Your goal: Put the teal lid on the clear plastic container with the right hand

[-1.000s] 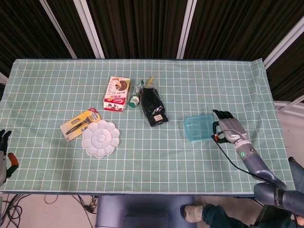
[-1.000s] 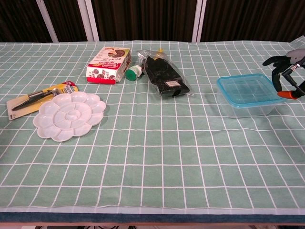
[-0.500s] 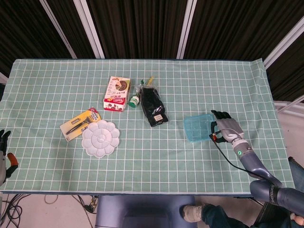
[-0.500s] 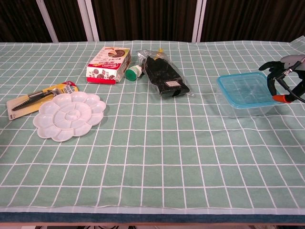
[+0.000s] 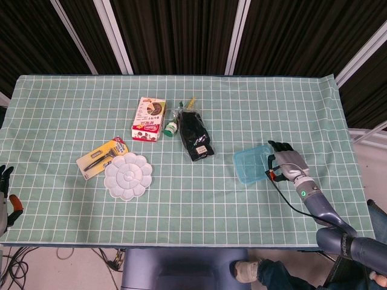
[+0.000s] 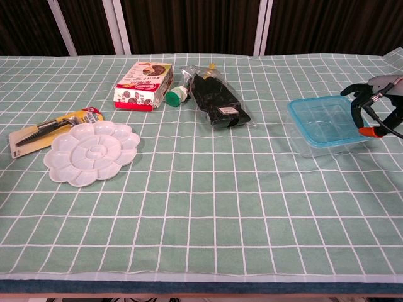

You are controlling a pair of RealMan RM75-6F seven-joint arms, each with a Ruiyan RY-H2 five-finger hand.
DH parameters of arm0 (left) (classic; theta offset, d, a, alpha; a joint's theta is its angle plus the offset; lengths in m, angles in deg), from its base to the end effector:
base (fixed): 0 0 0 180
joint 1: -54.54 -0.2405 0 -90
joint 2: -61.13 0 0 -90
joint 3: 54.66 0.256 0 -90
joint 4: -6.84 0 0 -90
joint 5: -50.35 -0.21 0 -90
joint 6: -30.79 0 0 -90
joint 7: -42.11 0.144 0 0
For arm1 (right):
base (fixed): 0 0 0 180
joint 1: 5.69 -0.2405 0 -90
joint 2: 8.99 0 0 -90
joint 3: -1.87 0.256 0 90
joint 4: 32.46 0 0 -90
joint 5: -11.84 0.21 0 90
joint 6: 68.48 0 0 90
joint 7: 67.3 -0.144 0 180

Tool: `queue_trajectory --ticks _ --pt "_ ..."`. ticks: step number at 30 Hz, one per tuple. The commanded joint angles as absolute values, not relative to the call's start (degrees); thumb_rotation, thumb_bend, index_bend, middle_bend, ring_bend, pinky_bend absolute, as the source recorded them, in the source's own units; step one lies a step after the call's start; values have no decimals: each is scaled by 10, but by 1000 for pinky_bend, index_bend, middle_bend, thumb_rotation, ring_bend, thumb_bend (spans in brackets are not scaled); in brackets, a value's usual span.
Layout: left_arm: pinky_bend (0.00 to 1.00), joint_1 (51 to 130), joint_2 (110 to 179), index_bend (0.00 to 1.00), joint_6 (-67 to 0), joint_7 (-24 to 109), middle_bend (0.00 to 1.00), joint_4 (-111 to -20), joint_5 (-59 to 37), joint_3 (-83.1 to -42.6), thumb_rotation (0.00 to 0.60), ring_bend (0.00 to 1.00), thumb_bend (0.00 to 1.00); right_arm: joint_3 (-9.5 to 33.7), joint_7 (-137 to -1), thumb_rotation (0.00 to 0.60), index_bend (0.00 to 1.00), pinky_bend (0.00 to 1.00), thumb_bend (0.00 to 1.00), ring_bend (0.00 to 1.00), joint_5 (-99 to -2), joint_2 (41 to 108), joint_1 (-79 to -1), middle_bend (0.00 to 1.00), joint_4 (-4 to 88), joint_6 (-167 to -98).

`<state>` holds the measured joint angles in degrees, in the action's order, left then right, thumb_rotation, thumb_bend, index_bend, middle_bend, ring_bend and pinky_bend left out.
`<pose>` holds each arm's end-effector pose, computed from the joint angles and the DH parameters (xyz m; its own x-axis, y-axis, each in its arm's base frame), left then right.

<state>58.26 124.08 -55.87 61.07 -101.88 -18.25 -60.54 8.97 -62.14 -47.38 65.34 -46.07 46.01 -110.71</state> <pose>-0.2940 0.1755 0.1617 0.4253 0.0406 0.9041 0.8659 0.2724 -0.4195 -0.2515 -0.3709 0.0628 0.4255 -0.4073 0.8081 -0.9035 -0.1405 0.4049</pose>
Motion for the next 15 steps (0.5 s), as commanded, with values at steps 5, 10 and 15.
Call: queue_trajectory --ticks 5,10,15 --pt "0 582 1239 41 -559 609 0 -1021 -183 -606 600 0 764 98 -609 600 592 0 520 0 -470 650 -465 61 471 -1119" --pt "0 582 1236 41 -559 605 0 -1024 -183 -606 600 0 765 120 -599 600 592 0 520 0 -467 649 -470 60 482 -1149" --pt "0 582 1235 40 -557 602 0 -1026 -183 -605 600 0 765 146 -586 600 592 0 520 0 -437 656 -482 54 487 -1163"
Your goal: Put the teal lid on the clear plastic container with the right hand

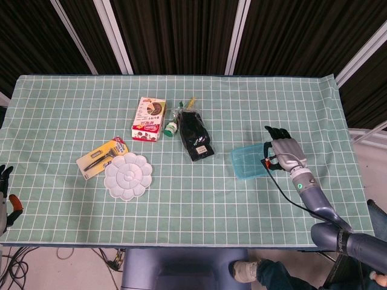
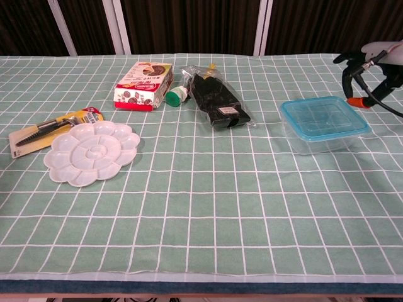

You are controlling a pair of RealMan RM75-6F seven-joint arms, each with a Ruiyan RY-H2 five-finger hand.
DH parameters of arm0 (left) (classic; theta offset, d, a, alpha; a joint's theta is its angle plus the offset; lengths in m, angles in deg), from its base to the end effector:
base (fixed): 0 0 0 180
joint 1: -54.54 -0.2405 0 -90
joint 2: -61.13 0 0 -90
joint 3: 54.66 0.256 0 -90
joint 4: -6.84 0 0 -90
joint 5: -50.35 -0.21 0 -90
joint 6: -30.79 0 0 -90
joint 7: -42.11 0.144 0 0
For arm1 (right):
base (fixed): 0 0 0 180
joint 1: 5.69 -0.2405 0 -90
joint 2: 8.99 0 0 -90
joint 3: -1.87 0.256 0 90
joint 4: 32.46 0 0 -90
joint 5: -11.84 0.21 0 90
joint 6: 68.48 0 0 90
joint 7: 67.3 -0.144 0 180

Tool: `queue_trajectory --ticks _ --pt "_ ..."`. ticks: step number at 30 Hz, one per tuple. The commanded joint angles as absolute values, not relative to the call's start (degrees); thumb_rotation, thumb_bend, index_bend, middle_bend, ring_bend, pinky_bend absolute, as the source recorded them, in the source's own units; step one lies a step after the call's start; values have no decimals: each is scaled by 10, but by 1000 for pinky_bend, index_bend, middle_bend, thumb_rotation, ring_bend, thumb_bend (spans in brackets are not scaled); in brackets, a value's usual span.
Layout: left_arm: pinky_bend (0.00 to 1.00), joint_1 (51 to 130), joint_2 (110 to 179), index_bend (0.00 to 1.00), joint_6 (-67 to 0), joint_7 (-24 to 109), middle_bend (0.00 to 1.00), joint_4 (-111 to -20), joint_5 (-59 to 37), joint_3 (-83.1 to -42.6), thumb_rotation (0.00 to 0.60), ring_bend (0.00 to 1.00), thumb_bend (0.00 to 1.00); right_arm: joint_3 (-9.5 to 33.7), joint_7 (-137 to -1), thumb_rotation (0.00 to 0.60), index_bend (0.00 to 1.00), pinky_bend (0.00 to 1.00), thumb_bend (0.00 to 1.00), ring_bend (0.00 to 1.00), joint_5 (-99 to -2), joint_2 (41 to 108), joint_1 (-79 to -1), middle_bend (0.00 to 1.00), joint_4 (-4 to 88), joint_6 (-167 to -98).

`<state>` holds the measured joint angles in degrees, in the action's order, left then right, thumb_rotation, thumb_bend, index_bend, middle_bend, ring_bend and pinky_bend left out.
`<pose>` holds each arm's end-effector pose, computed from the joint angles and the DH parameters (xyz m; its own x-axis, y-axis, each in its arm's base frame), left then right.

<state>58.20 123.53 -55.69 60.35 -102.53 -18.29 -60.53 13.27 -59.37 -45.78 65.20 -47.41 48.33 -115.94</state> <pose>-0.2925 0.1751 0.1632 0.4122 0.0406 0.9102 0.8722 0.2711 -0.4071 -0.2174 -0.3894 0.0784 0.4065 -0.2762 0.8709 -0.9130 -0.1568 0.3765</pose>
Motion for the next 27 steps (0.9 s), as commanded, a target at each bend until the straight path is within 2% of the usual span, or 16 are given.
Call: queue_trajectory --ticks 1,13,27 --pt "0 582 1234 40 -557 602 0 -1027 -184 -605 600 0 765 149 -584 600 592 0 520 0 -430 658 -485 54 488 -1163" --pt "0 585 1229 40 -546 595 0 -1029 -166 -610 600 0 765 160 -519 600 592 0 520 0 -342 721 -534 50 428 -1144" --pt "0 590 1225 40 -539 592 0 -1027 -145 -619 600 0 764 151 -509 600 592 0 520 0 -339 773 -550 50 334 -1127"
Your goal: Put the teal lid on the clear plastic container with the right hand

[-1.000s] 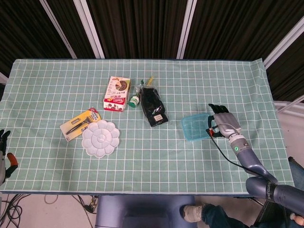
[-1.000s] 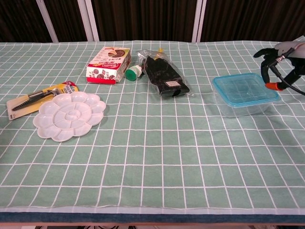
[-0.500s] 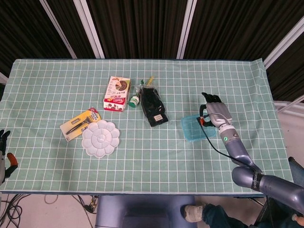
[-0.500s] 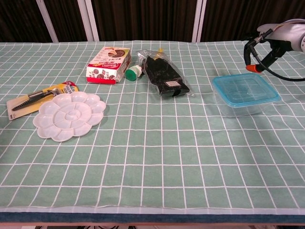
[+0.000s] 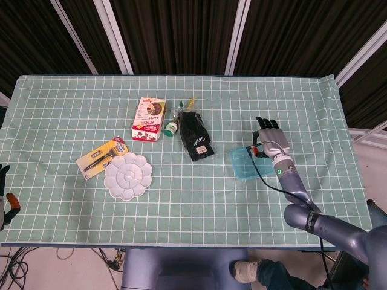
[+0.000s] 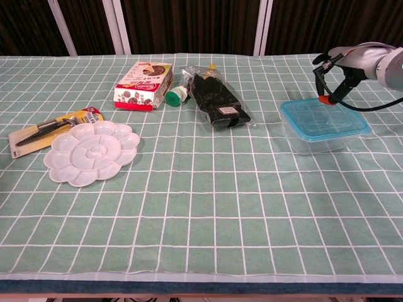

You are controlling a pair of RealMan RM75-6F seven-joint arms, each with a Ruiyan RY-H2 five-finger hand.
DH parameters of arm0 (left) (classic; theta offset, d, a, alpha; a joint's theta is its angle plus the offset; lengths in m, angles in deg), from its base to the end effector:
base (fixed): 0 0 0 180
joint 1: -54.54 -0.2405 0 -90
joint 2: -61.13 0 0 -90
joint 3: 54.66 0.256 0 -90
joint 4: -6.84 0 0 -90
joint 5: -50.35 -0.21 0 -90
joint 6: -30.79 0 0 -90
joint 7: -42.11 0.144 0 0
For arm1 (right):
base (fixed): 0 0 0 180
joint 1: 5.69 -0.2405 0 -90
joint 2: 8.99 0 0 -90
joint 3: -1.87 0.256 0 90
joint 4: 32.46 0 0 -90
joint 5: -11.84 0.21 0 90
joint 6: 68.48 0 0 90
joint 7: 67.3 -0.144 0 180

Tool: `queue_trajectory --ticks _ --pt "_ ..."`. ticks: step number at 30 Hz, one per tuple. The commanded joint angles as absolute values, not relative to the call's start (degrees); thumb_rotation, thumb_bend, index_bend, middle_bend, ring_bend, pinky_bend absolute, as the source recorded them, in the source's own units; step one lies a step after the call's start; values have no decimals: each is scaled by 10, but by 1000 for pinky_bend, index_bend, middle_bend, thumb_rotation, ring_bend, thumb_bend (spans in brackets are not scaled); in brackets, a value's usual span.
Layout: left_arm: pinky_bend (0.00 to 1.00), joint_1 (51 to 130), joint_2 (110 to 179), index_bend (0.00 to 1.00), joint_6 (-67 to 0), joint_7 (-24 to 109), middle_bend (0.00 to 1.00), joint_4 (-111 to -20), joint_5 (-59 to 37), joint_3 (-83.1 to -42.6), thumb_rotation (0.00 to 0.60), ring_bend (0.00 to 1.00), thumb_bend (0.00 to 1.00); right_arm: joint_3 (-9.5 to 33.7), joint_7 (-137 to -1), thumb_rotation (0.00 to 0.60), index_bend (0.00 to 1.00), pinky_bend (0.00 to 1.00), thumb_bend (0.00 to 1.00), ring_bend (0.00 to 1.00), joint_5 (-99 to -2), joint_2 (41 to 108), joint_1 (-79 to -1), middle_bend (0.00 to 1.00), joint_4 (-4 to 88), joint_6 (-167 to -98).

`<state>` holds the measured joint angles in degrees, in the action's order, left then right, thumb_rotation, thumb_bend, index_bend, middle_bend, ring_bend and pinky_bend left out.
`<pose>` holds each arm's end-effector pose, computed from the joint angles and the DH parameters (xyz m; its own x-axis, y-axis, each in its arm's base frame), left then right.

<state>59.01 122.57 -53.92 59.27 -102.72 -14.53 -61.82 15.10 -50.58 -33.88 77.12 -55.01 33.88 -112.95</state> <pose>-0.2981 0.1814 0.1677 0.3896 0.0519 0.9195 0.8693 0.3091 -0.3857 -0.2023 -0.4339 0.0365 0.4356 -0.2699 0.8587 -0.8991 -0.0854 0.4293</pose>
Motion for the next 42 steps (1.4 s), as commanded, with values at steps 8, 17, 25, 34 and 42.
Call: queue_trajectory --ticks 8,17,25,34,42 --pt "0 593 1226 40 -535 594 0 -1027 -138 -618 600 0 765 154 -516 600 592 0 520 0 -339 769 -546 51 328 -1122" --pt "0 594 1225 40 -535 584 0 -1023 -137 -622 600 0 765 151 -520 600 592 0 520 0 -334 770 -542 50 317 -1107" --pt "0 595 1225 40 -535 586 0 -1022 -136 -621 600 0 765 149 -523 600 592 0 520 0 -336 776 -542 50 302 -1098" --pt "0 595 1226 40 -537 587 0 -1022 -136 -620 600 0 764 141 -517 600 592 0 520 0 -336 777 -543 50 302 -1084" --pt "0 595 1226 40 -538 587 0 -1022 -138 -619 600 0 765 136 -511 600 592 0 521 0 -333 784 -544 50 302 -1080"
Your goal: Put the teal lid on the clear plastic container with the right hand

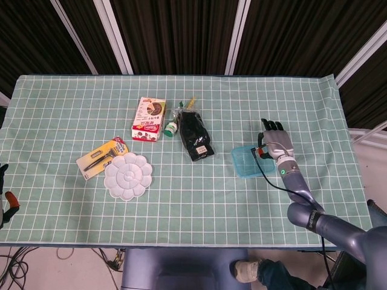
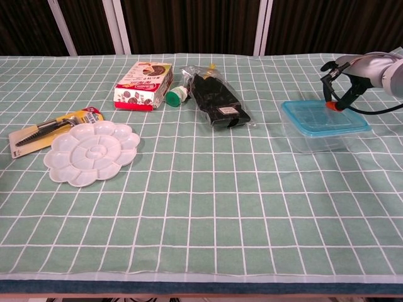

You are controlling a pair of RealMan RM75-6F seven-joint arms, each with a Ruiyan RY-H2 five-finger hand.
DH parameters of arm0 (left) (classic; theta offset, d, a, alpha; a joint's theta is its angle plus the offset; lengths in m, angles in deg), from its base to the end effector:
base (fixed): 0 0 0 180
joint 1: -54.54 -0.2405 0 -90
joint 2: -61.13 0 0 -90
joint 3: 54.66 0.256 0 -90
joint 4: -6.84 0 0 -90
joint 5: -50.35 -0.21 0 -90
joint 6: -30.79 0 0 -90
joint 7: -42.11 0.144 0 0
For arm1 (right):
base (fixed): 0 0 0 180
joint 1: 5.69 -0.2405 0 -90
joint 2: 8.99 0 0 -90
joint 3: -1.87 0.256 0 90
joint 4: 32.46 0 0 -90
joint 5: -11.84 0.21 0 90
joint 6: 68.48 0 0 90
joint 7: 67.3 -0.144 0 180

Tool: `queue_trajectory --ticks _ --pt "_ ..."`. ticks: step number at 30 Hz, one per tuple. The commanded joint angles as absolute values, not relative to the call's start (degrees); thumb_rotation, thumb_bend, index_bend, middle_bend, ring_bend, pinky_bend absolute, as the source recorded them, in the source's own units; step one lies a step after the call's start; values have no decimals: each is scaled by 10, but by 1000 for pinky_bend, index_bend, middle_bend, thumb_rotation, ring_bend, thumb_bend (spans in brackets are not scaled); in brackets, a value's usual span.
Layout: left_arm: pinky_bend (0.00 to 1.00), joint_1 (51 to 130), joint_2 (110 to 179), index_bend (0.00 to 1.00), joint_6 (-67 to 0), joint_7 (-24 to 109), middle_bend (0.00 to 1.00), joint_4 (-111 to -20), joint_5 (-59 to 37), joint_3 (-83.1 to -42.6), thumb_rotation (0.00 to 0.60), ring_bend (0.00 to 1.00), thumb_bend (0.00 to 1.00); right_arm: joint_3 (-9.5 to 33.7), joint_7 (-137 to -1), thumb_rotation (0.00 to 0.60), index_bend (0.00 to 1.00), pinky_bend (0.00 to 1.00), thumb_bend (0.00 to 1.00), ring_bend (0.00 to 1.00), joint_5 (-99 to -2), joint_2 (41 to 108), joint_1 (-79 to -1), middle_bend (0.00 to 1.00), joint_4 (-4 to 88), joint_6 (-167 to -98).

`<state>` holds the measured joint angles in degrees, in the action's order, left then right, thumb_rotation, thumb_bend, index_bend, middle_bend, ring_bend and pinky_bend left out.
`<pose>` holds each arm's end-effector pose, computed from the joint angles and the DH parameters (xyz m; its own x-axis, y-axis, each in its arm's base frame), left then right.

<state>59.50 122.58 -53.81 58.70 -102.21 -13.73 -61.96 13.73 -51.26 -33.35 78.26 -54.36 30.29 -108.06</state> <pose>-0.3001 0.1840 0.1687 0.3862 0.0474 0.9212 0.8693 0.3155 -0.3806 -0.2239 -0.4307 0.0259 0.4422 -0.3486 0.8264 -0.8911 -0.0662 0.4489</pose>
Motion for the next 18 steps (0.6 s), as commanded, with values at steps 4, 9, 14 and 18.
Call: queue_trajectory --ticks 4,9,14,18 --pt "0 595 1226 40 -538 588 0 -1022 -138 -618 600 0 764 133 -507 600 592 0 521 0 -331 786 -544 50 301 -1078" --pt "0 596 1225 40 -536 589 0 -1022 -131 -620 600 0 765 143 -513 600 592 0 521 0 -335 780 -544 50 316 -1093" --pt "0 595 1224 41 -539 588 0 -1025 -134 -619 600 0 765 161 -530 600 592 0 521 0 -351 769 -539 49 341 -1124" --pt "0 595 1223 40 -538 587 0 -1026 -134 -619 600 0 764 166 -535 600 592 0 520 0 -363 756 -535 48 368 -1140"
